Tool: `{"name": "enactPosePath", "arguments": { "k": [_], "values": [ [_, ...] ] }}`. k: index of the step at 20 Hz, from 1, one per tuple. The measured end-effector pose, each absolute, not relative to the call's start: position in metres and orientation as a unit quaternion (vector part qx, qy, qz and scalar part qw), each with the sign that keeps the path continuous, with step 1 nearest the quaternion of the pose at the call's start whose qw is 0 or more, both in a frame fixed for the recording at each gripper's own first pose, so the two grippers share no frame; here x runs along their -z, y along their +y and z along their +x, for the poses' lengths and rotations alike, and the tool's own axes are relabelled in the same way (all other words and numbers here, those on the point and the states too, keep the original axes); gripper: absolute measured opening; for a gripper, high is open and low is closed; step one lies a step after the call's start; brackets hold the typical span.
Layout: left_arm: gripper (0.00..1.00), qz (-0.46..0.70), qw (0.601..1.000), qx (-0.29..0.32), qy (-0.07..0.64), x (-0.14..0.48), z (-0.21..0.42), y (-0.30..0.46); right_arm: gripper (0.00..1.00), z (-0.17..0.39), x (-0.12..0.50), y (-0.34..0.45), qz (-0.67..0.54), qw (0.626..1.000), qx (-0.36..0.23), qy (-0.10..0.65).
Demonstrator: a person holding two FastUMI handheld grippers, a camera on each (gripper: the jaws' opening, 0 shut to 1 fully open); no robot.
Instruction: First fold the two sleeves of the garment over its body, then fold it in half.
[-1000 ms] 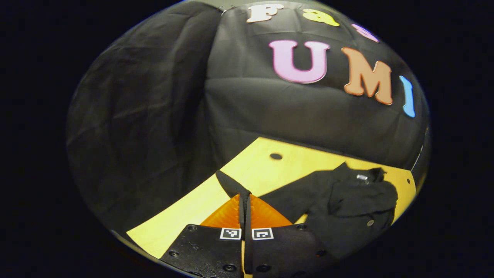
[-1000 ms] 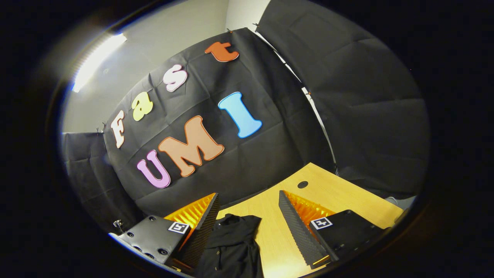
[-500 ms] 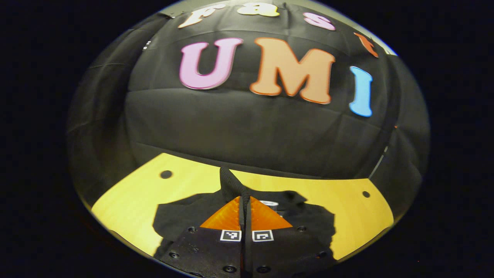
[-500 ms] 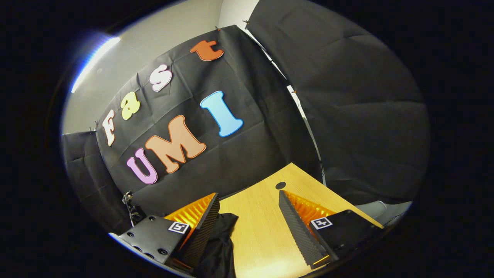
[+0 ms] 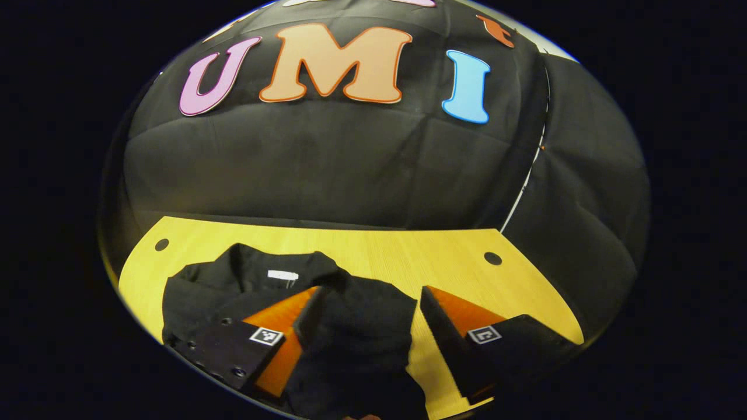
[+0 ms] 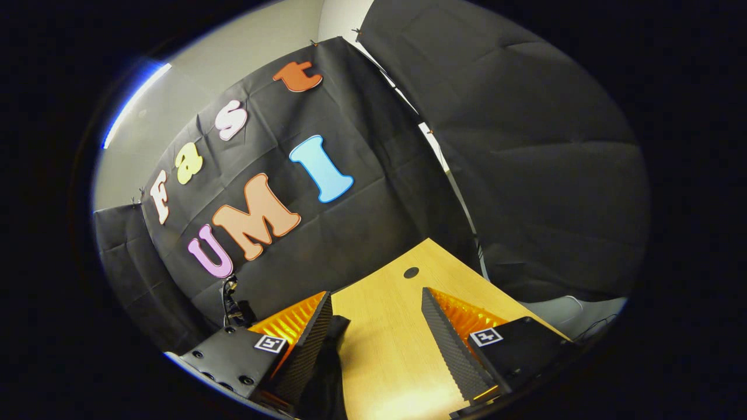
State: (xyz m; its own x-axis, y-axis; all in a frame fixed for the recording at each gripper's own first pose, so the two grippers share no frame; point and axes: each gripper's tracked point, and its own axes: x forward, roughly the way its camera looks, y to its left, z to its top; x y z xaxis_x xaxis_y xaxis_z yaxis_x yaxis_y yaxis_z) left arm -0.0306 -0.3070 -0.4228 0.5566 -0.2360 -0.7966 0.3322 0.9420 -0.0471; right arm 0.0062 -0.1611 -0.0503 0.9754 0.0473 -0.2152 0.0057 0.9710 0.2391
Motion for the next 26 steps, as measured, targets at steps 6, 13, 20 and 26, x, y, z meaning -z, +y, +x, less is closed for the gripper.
{"name": "enactPosePath", "arguments": {
  "k": [6, 13, 20, 26],
  "values": [
    [0.94, 0.032, 0.893, 0.2, 0.401, 0.366, -0.053, -0.31, 0.98, 0.003, 0.064, -0.121, 0.119, 0.985, -0.043, 0.118],
    [0.92, 0.091, 0.93, 0.123, 0.334, 0.264, -0.121, -0.123, 0.98, -0.047, 0.153, -0.024, 0.074, 0.981, -0.086, 0.159],
    [0.92, 0.117, 0.892, 0.039, 0.436, 0.28, -0.28, 0.043, 0.98, -0.118, 0.319, 0.053, -0.056, 0.96, -0.085, 0.259],
    [0.93, 0.142, 0.868, 0.039, 0.475, 0.295, -0.338, 0.079, 0.98, -0.115, 0.387, 0.048, -0.185, 0.932, -0.037, 0.311]
  ]
}}
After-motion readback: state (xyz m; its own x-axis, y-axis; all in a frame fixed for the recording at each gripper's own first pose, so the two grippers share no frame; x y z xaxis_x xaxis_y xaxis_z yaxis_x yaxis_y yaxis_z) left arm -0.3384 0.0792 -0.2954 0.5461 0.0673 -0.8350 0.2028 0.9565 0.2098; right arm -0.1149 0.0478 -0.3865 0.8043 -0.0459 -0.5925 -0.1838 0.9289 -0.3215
